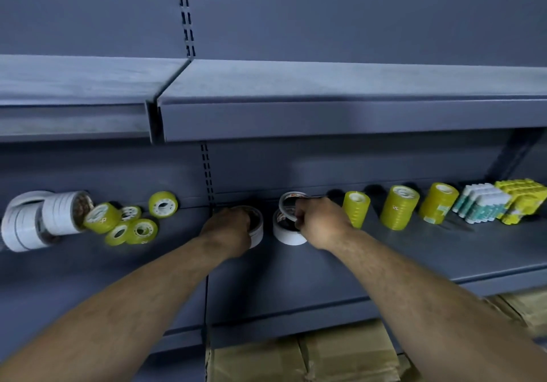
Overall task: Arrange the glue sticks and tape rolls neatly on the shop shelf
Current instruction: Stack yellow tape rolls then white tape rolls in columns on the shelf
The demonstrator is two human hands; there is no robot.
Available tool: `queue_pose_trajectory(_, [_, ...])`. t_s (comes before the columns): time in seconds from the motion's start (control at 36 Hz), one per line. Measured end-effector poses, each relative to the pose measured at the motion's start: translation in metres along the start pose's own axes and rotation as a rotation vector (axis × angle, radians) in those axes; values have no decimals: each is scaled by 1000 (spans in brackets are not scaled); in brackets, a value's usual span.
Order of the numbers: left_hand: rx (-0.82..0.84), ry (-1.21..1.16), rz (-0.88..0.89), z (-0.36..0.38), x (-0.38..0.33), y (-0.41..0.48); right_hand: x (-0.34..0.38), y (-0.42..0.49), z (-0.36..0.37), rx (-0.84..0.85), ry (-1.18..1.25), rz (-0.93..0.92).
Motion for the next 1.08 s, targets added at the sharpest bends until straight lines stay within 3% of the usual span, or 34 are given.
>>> queue_pose_trajectory(0.78, [-8, -7, 24, 2, -3, -3, 18, 24, 7, 154, -90, 27])
queue_pose_trajectory(1.08, [-37, 19, 28, 2, -4, -6, 25, 20, 10, 245, -64, 116])
Point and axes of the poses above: each hand's wrist, its own y-axis towards the middle knuckle, its own z-axis out of the palm, x = y × z, the point moved 1 cm from there along y, towards the middle knuckle, and after that the axes turned 15 degrees about x, right-handed, at the moved point
